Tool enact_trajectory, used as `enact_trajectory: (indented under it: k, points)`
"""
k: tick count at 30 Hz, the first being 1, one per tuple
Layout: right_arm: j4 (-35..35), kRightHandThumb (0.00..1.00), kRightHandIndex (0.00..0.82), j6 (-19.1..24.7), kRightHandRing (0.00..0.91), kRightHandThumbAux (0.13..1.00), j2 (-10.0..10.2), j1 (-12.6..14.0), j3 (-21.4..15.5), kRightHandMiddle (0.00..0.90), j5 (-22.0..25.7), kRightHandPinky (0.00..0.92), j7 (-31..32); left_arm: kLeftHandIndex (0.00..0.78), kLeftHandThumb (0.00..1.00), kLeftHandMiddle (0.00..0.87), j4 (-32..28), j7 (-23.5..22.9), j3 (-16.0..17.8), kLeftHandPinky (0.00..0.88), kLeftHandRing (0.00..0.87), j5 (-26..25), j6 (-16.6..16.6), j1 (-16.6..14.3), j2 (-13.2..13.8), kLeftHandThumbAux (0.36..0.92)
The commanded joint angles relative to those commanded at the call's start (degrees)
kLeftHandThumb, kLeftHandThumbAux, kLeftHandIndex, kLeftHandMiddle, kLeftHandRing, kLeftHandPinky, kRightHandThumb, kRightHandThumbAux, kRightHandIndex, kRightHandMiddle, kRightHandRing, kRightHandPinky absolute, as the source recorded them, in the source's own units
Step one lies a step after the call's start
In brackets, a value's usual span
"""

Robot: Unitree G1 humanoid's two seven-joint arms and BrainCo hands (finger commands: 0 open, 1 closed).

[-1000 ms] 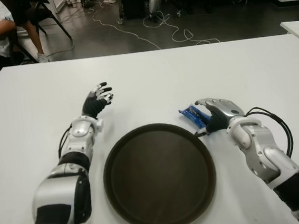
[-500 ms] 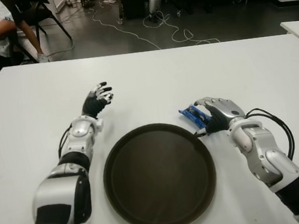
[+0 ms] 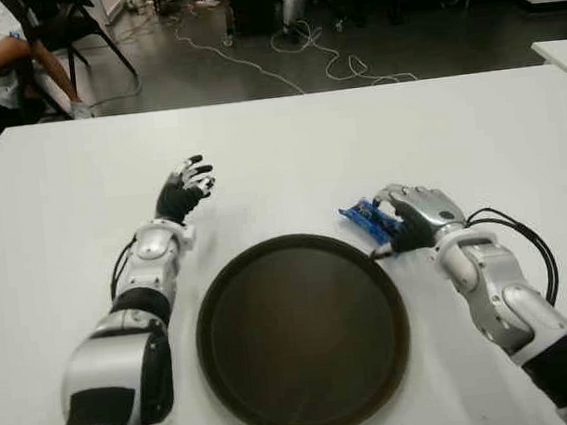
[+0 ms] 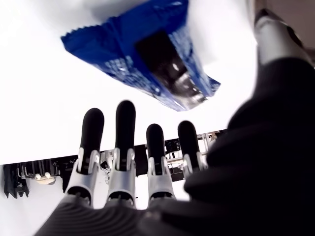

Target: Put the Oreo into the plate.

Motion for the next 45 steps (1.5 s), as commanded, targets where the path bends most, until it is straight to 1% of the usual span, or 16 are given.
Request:
enact_trajectory:
  k: [2,3,7,14,16,17,18,20,23,27,29,32,35,38,43,45]
  points:
    - [0.74,0.000,0.383,-0.40,0.504,0.743,0.59,-0.01,-0.37,0.479,0.53,0.429,-1.14,0.132,0.119,0.212,-0.04,-0.05,0.02,0.218,0.213,-0.04,-0.02,-0.01,-0.02,0.697]
    - [1.25,0.000,0.396,-0.65,0.526,0.757,0.93,-0.04,-0.57,0.503,0.81,0.453,-1.74,0.133,0.118,0.211,-0.06,-0.06,0.03,0.217,0.213,-0.06,-0.03,-0.01,-0.02,0.690]
    - [3.02,0.000,0.410,-1.60,0.560,0.777,1.98,-0.13,-1.39,0.537,1.69,0.489,-3.41,0.138,0.122,0.212,-0.04,-0.02,0.00,0.221,0.216,-0.02,0.05,-0.04,0.00,0.679]
    - [5.12,0.000,0.420,-2.56,0.591,0.781,3.03,-0.49,-2.19,0.563,2.47,0.528,-4.88,0.146,0.134,0.216,0.12,0.00,0.01,0.230,0.221,0.01,0.11,-0.11,0.03,0.684]
    - [5.69,0.000,0.402,-2.45,0.583,0.769,3.31,-0.69,-2.19,0.541,2.49,0.498,-5.48,0.147,0.134,0.217,0.17,0.01,0.03,0.225,0.220,0.00,0.17,-0.15,0.04,0.689]
    - [5.92,0.000,0.394,-2.42,0.574,0.758,3.41,-0.76,-2.19,0.524,2.49,0.469,-5.77,0.147,0.133,0.216,0.19,0.02,0.04,0.222,0.218,0.00,0.20,-0.17,0.04,0.690]
    - [6.20,0.000,0.391,-2.49,0.571,0.755,3.59,-0.81,-2.27,0.518,2.52,0.459,-6.32,0.147,0.132,0.216,0.21,0.02,0.03,0.221,0.218,0.01,0.25,-0.20,0.05,0.691]
    - [6.85,0.000,0.325,-2.68,0.474,0.728,3.99,-0.92,-2.46,0.424,2.73,0.340,-7.29,0.143,0.126,0.210,0.25,0.00,-0.01,0.217,0.213,0.05,0.32,-0.24,0.07,0.697]
    - [8.90,0.000,0.268,-3.24,0.398,0.714,4.71,-1.39,-2.69,0.351,3.21,0.268,-8.99,0.135,0.120,0.204,0.27,-0.06,-0.02,0.210,0.207,0.07,0.39,-0.28,0.08,0.708]
    - [11.18,0.000,0.243,-4.42,0.333,0.716,5.57,-1.73,-3.24,0.303,3.78,0.228,-11.58,0.128,0.110,0.199,0.27,-0.14,0.02,0.204,0.203,-0.01,0.54,-0.34,0.04,0.706]
    - [11.57,0.000,0.270,-4.70,0.322,0.727,5.87,-1.78,-3.45,0.300,3.91,0.227,-12.38,0.130,0.114,0.201,0.27,-0.15,0.07,0.210,0.206,-0.06,0.59,-0.37,0.01,0.703]
    - [12.64,0.000,0.239,-4.82,0.275,0.729,6.31,-2.05,-3.52,0.266,3.96,0.177,-13.30,0.132,0.117,0.204,0.25,-0.17,0.17,0.221,0.211,-0.18,0.63,-0.38,-0.04,0.703]
    - [13.47,0.000,0.218,-4.61,0.250,0.727,6.54,-2.32,-3.45,0.245,3.76,0.158,-13.80,0.134,0.123,0.205,0.24,-0.13,0.23,0.225,0.211,-0.26,0.66,-0.39,-0.09,0.713]
    - [14.41,0.000,0.209,-4.53,0.236,0.728,6.71,-2.62,-3.35,0.232,3.59,0.158,-14.35,0.135,0.128,0.204,0.25,-0.13,0.26,0.220,0.207,-0.31,0.72,-0.41,-0.13,0.721]
    - [15.79,0.000,0.197,-4.75,0.211,0.728,6.81,-3.11,-3.14,0.210,3.48,0.143,-14.90,0.140,0.127,0.208,0.24,-0.11,0.22,0.226,0.212,-0.26,0.64,-0.41,-0.17,0.719]
    - [17.23,0.000,0.191,-4.60,0.200,0.726,6.84,-3.72,-2.83,0.201,3.35,0.137,-14.71,0.141,0.126,0.209,0.19,0.01,0.13,0.227,0.214,-0.15,0.51,-0.38,-0.19,0.718]
